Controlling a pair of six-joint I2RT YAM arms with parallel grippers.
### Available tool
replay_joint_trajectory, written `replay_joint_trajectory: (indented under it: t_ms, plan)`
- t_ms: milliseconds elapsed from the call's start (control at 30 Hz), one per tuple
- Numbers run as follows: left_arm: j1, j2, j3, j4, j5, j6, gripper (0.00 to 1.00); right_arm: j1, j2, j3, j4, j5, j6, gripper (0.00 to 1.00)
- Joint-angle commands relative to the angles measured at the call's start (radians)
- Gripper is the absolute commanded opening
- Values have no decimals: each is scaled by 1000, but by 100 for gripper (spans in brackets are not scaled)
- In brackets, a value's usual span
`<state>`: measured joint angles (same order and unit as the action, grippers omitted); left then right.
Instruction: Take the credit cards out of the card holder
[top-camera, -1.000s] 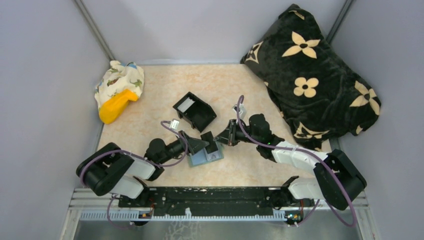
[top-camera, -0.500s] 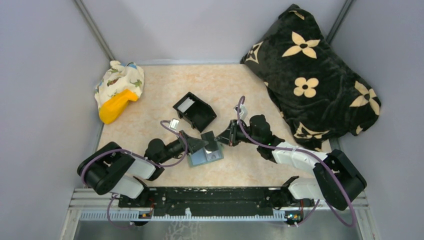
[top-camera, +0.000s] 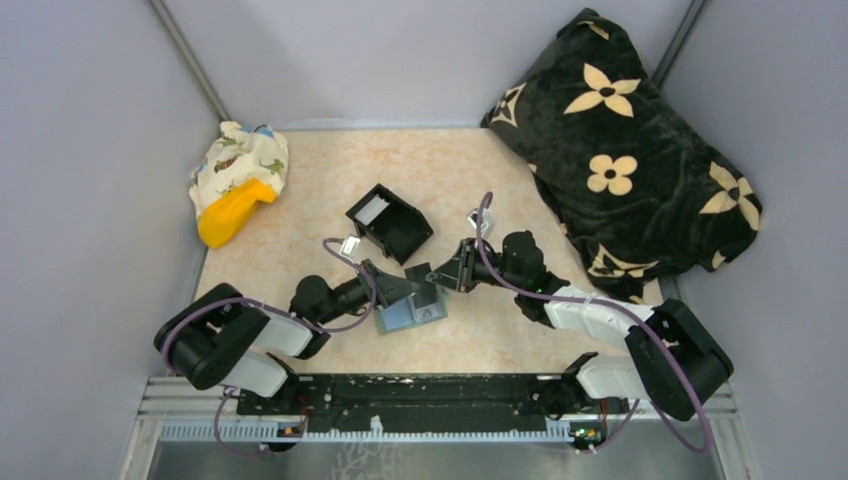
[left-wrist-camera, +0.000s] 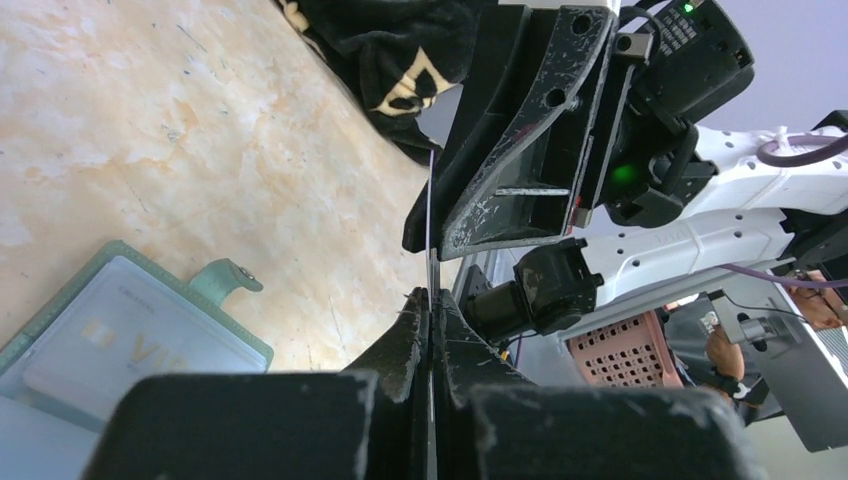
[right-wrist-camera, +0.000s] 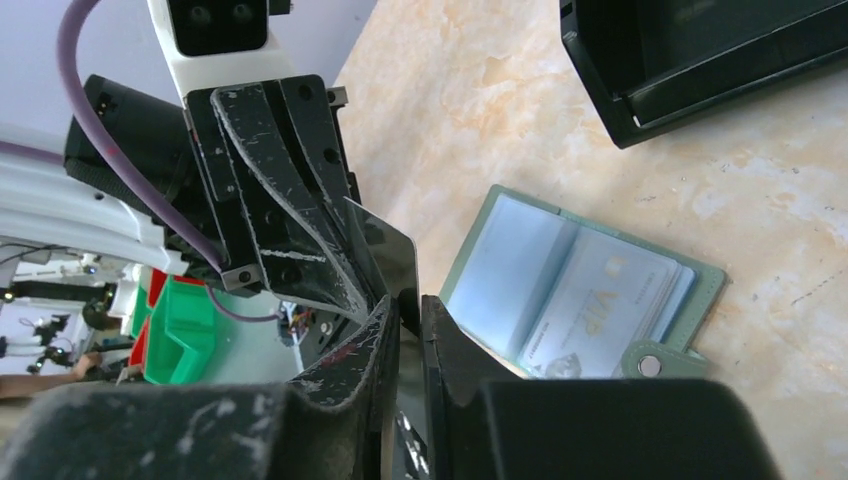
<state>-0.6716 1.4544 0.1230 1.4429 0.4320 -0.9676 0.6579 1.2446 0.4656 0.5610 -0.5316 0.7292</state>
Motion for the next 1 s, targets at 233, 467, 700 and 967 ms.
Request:
replay_joint_trajectory:
  t_ms: [233, 467, 700, 967]
  plan:
    - [0, -2, 23, 106, 22, -46, 36, -4, -32, -27, 148, -48, 16, 0]
    - [1, -30, -5, 131, -21, -61, 47, -5, -66, -38, 145, -23, 12, 0]
    - [1, -6, -32, 225, -50, -107, 40, -6, -65, -47, 192, -18, 37, 0]
    - [0, 90, -15, 347, -35, -184, 36, -6, -27, -43, 285, -25, 81, 0]
